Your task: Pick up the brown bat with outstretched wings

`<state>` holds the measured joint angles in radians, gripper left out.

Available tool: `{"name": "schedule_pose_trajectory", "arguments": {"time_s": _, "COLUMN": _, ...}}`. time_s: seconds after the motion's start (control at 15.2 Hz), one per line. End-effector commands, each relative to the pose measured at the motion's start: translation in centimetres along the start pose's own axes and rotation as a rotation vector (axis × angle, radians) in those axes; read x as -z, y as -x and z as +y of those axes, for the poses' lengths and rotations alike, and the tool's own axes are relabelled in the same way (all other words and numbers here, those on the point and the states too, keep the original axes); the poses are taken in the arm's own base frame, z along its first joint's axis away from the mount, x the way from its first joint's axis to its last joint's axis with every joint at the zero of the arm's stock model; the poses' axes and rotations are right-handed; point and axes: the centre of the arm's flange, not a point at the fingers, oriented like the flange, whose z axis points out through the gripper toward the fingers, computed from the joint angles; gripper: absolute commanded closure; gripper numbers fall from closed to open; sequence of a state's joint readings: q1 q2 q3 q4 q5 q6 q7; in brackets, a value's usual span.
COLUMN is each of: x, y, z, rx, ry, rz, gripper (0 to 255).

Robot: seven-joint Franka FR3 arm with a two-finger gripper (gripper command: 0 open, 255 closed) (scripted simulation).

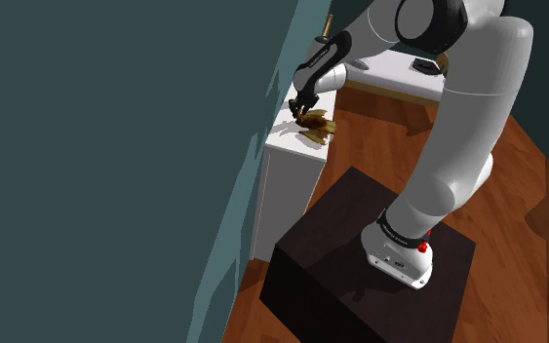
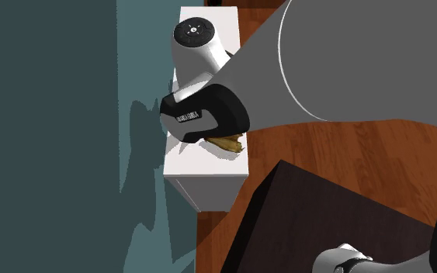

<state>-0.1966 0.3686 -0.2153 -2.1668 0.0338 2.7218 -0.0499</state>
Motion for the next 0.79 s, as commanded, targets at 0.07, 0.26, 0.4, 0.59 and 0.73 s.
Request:
{"name": "schedule_pose_trajectory", "arguments": {"time_s": 0.07, "x": 0.6, "y": -0.1, "z": 0.1, "rx": 0.000, "ry": 0.000, "rz": 0.001, "gripper": 255}}
{"name": "schedule_pose_trajectory", "arguments": {"time_s": 0.26, "x": 2.1, "y": -0.4, "z": 0.2, "rx": 0.000, "ry": 0.000, "rz": 0.001, "gripper": 255}}
{"name": "schedule_pose_trajectory", "arguments": {"time_s": 0.4, "x": 3.1, "y": -0.6, "z": 0.3, "rx": 0.000, "ry": 0.000, "rz": 0.001, "gripper": 255}}
{"name": "schedule_pose_trajectory", "arguments": {"time_s": 0.59, "x": 4.7, "y": -0.9, "z": 0.4, "rx": 0.000, "ry": 0.000, "rz": 0.001, "gripper": 255}}
{"name": "schedule_pose_trajectory", "arguments": {"time_s": 0.73, "x": 5.7, "y": -1.1, "z": 0.5, "rx": 0.000, "ry": 0.000, "rz": 0.001, "gripper": 255}}
